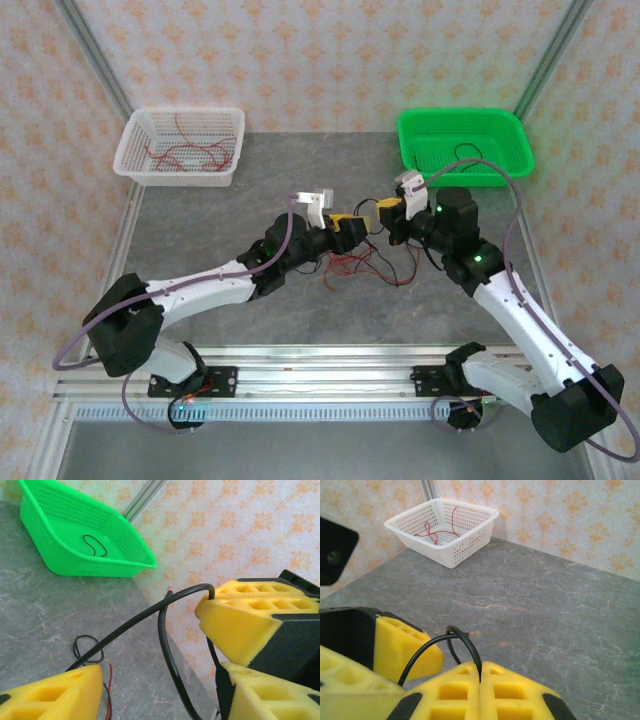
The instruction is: Untangle the cables
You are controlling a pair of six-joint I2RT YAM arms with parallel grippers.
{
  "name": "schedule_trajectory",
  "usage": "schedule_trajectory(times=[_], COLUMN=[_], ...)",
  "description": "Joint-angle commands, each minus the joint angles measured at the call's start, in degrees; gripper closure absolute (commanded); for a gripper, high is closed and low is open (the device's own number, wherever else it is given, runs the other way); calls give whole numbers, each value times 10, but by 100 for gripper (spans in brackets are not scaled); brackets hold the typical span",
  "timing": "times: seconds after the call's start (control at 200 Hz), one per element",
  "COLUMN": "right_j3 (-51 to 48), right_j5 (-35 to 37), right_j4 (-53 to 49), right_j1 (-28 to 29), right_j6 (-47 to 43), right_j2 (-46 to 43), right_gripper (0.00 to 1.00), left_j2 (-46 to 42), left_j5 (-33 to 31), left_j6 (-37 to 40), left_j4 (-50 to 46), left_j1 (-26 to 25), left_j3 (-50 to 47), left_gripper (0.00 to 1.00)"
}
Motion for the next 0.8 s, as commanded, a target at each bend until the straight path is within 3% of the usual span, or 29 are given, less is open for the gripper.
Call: schedule_trajectory(times=[0.0,0.175,0.21,0.255,0.42,0.611,0.796], right_j3=[-13,-33,-38,-44,-55,-67,-89], right_j5=[16,35,39,46,98,105,57], right_j4=[51,77,80,86,76,82,125], right_j1=[4,4,4,4,3,3,3], right_j6=[62,124,135,149,216,260,261], right_j2=[-13,-14,-14,-16,-13,-6,-5], right_gripper=[100,100,100,100,100,63,50], left_j2=[16,18,15,8,-39,-102,-134], left_j5=[20,21,16,7,-19,-51,-80], left_j6=[-20,-31,-31,-30,0,45,89], left_j4=[51,69,69,66,-14,-151,-251], left_j1=[-3,-3,-4,-3,-3,-3,-4], left_j3=[23,21,19,17,41,93,148], left_gripper=[46,69,80,100,100,100,100])
